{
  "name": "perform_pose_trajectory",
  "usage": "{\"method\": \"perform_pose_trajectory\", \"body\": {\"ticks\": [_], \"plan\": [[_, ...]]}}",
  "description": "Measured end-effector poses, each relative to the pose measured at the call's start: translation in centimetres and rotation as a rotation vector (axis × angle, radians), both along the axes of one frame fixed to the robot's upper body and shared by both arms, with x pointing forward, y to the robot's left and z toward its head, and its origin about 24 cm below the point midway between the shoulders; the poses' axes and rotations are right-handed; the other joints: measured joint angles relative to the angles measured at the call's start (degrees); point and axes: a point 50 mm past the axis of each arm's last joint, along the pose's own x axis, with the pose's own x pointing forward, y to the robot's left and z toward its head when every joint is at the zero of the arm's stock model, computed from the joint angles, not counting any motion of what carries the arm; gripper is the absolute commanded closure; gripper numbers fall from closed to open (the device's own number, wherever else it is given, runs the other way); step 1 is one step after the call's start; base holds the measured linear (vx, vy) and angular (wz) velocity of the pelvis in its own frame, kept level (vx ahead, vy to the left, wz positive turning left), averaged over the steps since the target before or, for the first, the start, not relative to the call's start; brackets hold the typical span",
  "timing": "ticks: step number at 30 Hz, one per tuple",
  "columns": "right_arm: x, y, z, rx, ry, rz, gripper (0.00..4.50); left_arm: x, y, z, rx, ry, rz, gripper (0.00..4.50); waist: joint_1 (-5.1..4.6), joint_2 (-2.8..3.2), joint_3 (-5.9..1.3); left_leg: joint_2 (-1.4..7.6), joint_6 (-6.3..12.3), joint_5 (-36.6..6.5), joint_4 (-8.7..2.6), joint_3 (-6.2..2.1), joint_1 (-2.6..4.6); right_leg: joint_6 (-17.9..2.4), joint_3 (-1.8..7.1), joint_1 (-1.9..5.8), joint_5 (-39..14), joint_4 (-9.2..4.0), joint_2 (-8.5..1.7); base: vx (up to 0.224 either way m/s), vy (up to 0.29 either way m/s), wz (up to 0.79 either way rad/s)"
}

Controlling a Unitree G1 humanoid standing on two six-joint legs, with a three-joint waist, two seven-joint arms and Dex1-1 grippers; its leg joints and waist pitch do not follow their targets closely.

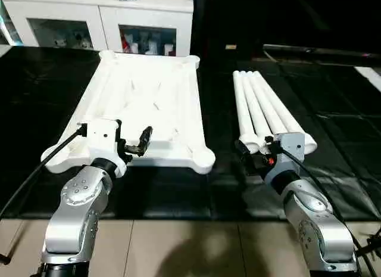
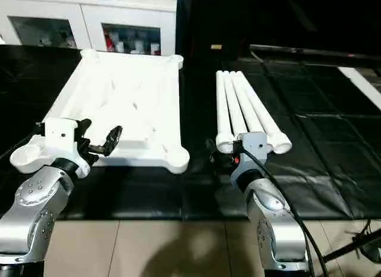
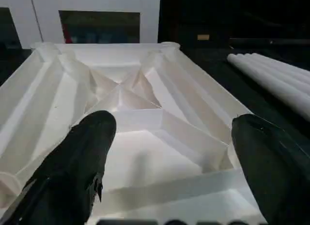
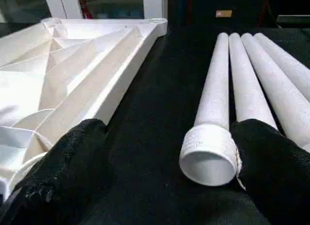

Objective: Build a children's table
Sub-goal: Move to table

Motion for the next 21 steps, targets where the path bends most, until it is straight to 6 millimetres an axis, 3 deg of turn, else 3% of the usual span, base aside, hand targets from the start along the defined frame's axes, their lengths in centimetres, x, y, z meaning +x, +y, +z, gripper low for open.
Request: {"method": "perform_pose_trajectory", "body": {"ticks": [3,4,5,6,7,8,9,10,11,12,13,14,16,17,18,19,20,21], "plan": [[0.1,-0.5,0.0,-0.056,0.009,0.002,0.0,0.0,0.1,0.0,-0.003,0.002,0.002,0.18,0.01,-0.13,-0.1,-0.02,0.22,-0.7,0.47,-0.34,0.03,0.4,-0.01,0.26,-0.4,0.06,0.08,0.09,0.003,0.05],[0.2,-0.4,0.1,-0.071,0.007,0.004,0.0,0.0,0.1,0.0,-0.003,0.005,0.005,0.18,0.06,-0.28,-0.11,-0.21,0.5,-0.9,0.73,-0.54,-0.5,0.7,-0.12,0.49,-0.7,0.06,0.06,0.066,0.012,0.14],[0.1,-0.5,0.1,-0.076,0.012,0.001,0.0,0.1,-0.1,0.0,-0.01,0.007,-0.003,0.18,-0.57,0.28,-0.36,-0.63,3.25,-1.9,2.58,-2.27,-2.16,1.1,-2.0,1.21,-0.9,-0.67,-0.04,0.051,0.019,0.47],[0.1,-0.5,0.1,-0.061,0.014,-0.005,0.0,0.1,-0.2,0.1,-0.015,0.005,-0.008,0.18,-0.61,0.7,-0.5,-0.66,4.65,-2.5,3.49,-3.3,-2.75,1.1,-3.14,1.67,-1.0,-1.13,-0.09,0.051,0.019,0.47],[0.3,-0.3,0.3,-0.041,0.009,-0.002,0.0,-0.1,0.2,0.0,-0.01,0.01,0.001,0.18,-0.89,0.45,-0.56,-0.37,3.29,-2.6,3.17,-3.72,-1.84,1.2,-3.11,1.33,-1.4,-0.16,-0.1,0.096,-0.021,0.41],[0.5,0.9,0.8,-0.007,-0.012,0.036,0.0,-0.4,1.2,-0.4,0.005,0.028,0.035,0.18,-1.62,0.31,-0.6,-0.75,1.52,-2.8,3.16,-3.91,-0.98,1.0,-3.1,-0.92,-2.0,4.78,-0.9,0.099,-0.057,0.05],[0.5,1.7,1.1,0.003,-0.024,0.065,0.0,-0.4,1.8,-0.5,0.013,0.037,0.052,0.18,-2.15,0.15,-0.6,-1.01,1.17,-3.1,3.44,-3.96,-0.37,0.8,-2.91,-2.93,-2.2,8.78,-1.33,0.099,-0.057,0.05],[0.4,1.8,1.1,0.003,-0.024,0.079,0.0,-0.4,1.9,-0.3,0.015,0.03,0.057,0.18,-2.42,0.02,-0.64,-1.04,1.03,-3.5,3.64,-3.95,0.26,0.8,-2.75,-4.71,-2.1,10.2,-1.44,0.0,0.0,0.0],[0.3,1.7,1.0,-0.005,-0.016,0.083,0.0,-0.2,1.8,0.1,0.015,0.014,0.052,0.18,-2.65,-0.71,-0.57,-1.51,0.67,-3.7,3.5,-3.32,1.07,-0.2,-2.66,-6.6,-1.5,8.42,-2.26,0.033,-0.055,0.02],[0.3,1.5,1.0,-0.011,-0.013,0.084,0.0,-0.2,1.7,0.3,0.016,0.003,0.049,0.18,-2.75,-2.27,-0.54,-2.29,0.12,-4.1,3.55,-2.54,1.67,-0.5,-1.88,-6.84,0.7,5.54,-3.11,0.033,-0.055,0.02],[0.2,1.1,0.8,-0.021,-0.005,0.076,0.0,-0.1,1.4,0.2,0.005,0.006,0.044,0.18,-2.57,-2.86,-0.26,-2.43,-0.21,-4.7,4.03,-2.44,2.36,0.0,-1.16,-5.93,1.4,5.89,-2.87,0.045,-0.091,0.09],[0.0,0.3,0.5,-0.017,0.014,0.049,0.0,-0.1,0.4,-0.2,-0.013,0.019,0.012,0.18,-1.84,-2.23,0.03,-1.94,1.56,-5.7,4.73,-2.31,3.15,-0.3,-0.64,-4.78,1.1,5.42,-2.04,0.058,-0.085,0.07],[0.1,-0.7,0.6,-0.014,0.008,0.009,0.0,0.2,-0.7,-0.1,-0.024,0.017,-0.029,0.18,-1.44,-0.73,0.26,-2.09,1.95,-5.9,7.7,-3.3,1.48,-0.4,-0.15,-3.66,1.1,4.59,-1.09,0.061,-0.06,0.04],[0.2,-0.8,0.8,-0.011,0.001,0.003,0.0,0.5,-0.8,0.5,-0.022,-0.005,-0.036,0.18,-1.22,0.04,0.17,-2.27,1.81,-5.8,7.26,-3.32,0.45,-0.5,-0.01,-2.83,1.1,4.05,-0.55,0.052,0.004,0.17],[0.3,-0.7,1.0,-0.011,-0.012,0.005,0.0,0.8,-0.8,1.0,-0.018,-0.026,-0.042,0.18,-0.93,0.98,0.07,-2.01,0.96,-4.8,5.58,-3.31,-0.15,-0.8,-0.2,-2.4,1.2,3.76,0.18,0.052,0.004,0.17],[0.5,-0.6,1.1,-0.008,-0.018,0.004,0.0,1.0,-0.5,1.4,-0.012,-0.042,-0.043,0.18,-0.92,1.29,0.17,-1.65,0.14,-2.9,5.37,-3.31,0.0,-0.8,-0.48,-2.03,1.1,3.66,0.5,0.07,0.038,0.03],[0.6,0.2,1.2,0.004,-0.026,0.014,0.0,1.2,0.0,1.7,-0.003,-0.054,-0.033,0.18,-1.43,1.14,-0.1,-1.56,0.17,-3.0,5.04,-3.54,0.03,-1.1,-0.98,-1.64,0.9,3.12,0.34,0.133,0.043,0.09],[0.8,0.6,1.3,0.002,-0.031,0.024,0.0,1.4,0.4,1.7,0.005,-0.052,-0.021,0.18,-1.86,1.3,0.05,-1.67,0.26,-3.0,4.49,-3.68,0.61,-3.1,-1.62,-2.18,0.4,3.39,-0.04,0.133,0.043,0.09]]}}
